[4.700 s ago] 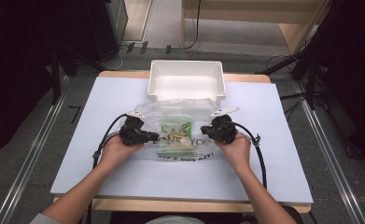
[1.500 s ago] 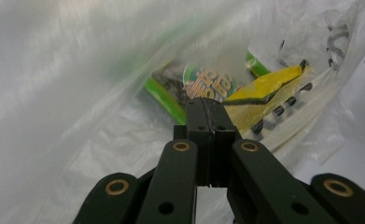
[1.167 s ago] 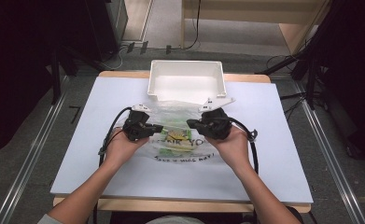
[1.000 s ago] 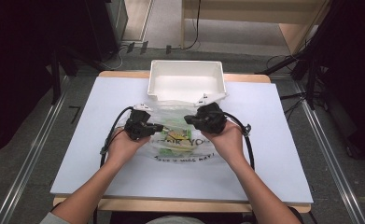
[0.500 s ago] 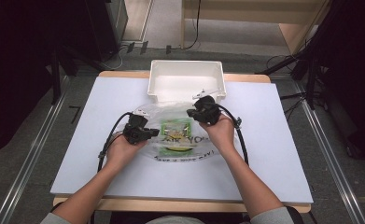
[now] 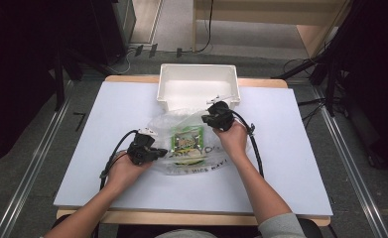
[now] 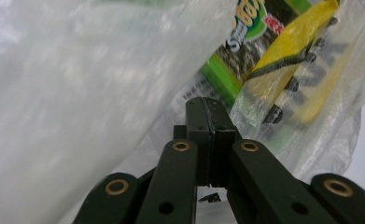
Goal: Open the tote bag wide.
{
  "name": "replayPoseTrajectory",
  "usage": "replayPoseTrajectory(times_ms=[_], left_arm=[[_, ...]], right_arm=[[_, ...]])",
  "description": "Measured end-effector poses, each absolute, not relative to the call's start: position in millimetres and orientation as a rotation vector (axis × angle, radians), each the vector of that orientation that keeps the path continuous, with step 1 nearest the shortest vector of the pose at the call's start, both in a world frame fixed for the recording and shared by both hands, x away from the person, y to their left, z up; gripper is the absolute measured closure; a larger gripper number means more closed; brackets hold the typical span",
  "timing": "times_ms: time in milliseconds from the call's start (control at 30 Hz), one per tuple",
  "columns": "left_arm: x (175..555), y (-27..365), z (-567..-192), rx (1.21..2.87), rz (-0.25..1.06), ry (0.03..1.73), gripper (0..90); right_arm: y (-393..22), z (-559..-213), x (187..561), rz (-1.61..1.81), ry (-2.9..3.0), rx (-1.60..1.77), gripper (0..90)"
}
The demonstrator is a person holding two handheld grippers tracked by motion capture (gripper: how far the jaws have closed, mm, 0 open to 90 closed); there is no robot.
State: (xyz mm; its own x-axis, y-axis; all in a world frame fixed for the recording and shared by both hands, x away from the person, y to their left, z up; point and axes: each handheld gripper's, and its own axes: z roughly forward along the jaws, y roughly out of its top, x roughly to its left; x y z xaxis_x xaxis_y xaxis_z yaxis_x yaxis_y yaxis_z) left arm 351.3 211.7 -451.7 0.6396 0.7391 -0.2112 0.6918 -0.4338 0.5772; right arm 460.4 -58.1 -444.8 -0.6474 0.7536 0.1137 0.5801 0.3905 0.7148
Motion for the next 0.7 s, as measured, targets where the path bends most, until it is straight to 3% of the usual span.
replayPoseTrajectory(times_ms=[700], left_arm=[[314.4,228.0,-454.3,2.275,0.040,1.051,90.0]], right_arm=[[-59.7,-470.9,472.4,1.054,2.408,1.259,90.0]])
